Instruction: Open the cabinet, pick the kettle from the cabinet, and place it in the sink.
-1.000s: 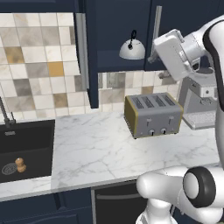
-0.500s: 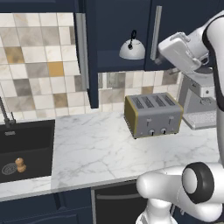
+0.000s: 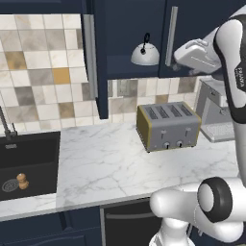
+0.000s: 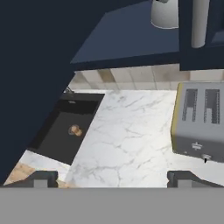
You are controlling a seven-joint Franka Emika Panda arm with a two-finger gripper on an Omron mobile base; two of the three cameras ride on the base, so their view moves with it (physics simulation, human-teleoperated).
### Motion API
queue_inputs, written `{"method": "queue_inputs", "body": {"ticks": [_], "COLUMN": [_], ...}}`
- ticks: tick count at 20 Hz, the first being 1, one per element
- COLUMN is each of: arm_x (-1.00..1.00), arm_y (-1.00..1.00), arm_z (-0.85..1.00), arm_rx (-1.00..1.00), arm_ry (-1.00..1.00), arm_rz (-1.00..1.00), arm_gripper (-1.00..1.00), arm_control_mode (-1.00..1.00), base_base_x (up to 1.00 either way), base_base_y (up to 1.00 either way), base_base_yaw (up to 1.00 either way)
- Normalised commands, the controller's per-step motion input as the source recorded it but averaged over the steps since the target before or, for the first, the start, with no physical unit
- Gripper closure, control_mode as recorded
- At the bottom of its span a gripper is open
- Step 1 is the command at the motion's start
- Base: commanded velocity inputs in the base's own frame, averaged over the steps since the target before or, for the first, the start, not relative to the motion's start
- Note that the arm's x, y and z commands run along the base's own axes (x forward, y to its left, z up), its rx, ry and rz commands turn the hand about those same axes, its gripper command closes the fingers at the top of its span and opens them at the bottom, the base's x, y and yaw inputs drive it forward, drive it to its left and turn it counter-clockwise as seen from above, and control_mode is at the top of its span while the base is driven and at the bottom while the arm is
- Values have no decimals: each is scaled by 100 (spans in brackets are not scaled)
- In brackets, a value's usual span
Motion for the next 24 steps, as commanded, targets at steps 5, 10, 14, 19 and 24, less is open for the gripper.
{"method": "queue_inputs", "body": {"ticks": [5,10,14,19,24], "arm_x": [17,25,32,31,35], "arm_y": [-15,-12,-10,-2,0], "arm_z": [4,4,6,1,0], "arm_rx": [-6,-7,-7,-3,0], "arm_ry": [-11,-4,-1,-7,-5], "arm_rz": [-2,-7,-13,-12,-13], "arm_gripper": [-100,-100,-100,-100,-100], "arm_control_mode": [-100,-100,-100,-100,-100], "base_base_x": [0,0,0,0,0], "base_base_y": [0,0,0,0,0], "base_base_yaw": [0,0,0,0,0]}}
